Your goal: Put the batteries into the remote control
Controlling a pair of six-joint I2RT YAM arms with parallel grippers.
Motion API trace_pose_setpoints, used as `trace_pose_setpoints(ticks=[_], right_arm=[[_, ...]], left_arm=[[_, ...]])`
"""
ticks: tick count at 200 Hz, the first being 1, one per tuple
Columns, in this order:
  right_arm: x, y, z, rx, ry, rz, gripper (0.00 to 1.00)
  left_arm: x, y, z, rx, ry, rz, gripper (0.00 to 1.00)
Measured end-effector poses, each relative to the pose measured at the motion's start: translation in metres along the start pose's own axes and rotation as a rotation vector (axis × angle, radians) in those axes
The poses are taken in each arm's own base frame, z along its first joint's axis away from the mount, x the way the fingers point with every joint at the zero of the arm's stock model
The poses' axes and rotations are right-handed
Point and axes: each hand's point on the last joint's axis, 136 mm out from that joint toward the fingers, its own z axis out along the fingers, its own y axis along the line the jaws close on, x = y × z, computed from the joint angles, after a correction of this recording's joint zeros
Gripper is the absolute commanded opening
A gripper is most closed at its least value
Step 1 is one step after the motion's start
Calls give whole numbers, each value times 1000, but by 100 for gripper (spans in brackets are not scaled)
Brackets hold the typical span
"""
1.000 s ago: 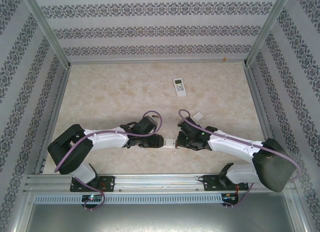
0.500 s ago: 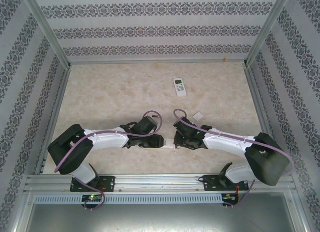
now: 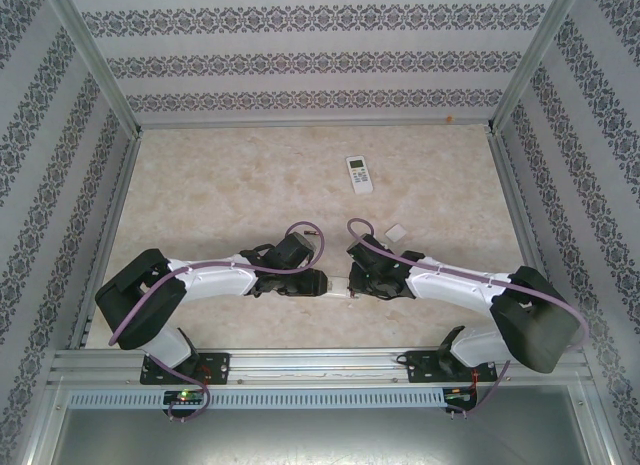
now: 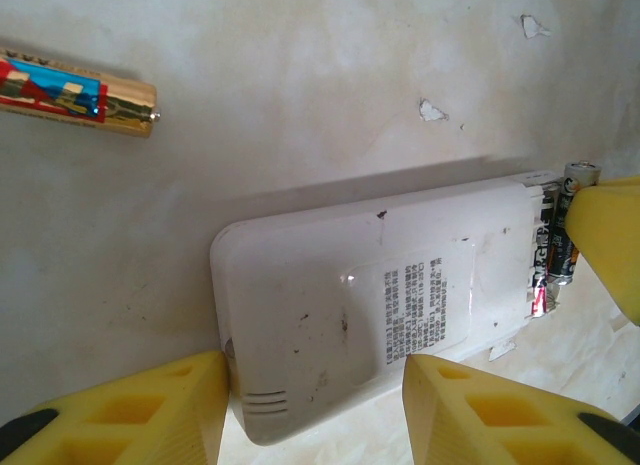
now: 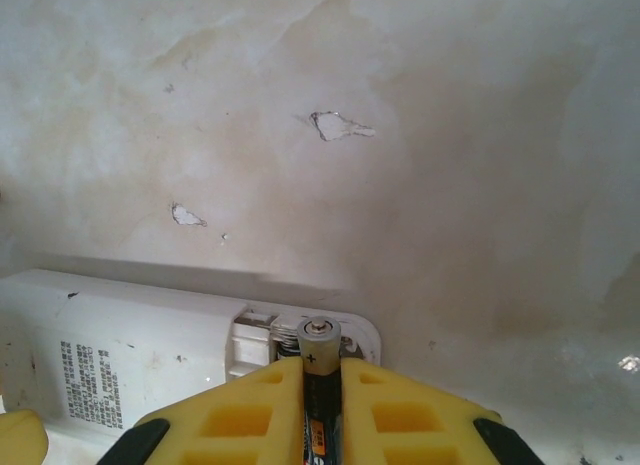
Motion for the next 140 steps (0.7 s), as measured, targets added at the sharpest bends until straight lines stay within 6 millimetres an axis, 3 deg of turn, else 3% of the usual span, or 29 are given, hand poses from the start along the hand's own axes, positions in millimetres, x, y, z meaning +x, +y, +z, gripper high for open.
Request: trace_pose_setpoints(ticks=[92, 140], right_arm=[[6, 0, 1, 4, 21, -5, 15], [9, -1, 1, 5, 33, -4, 22]], left_arm=[[0, 0, 0, 0, 0, 0, 49], [0, 0, 0, 0, 0, 0, 49]])
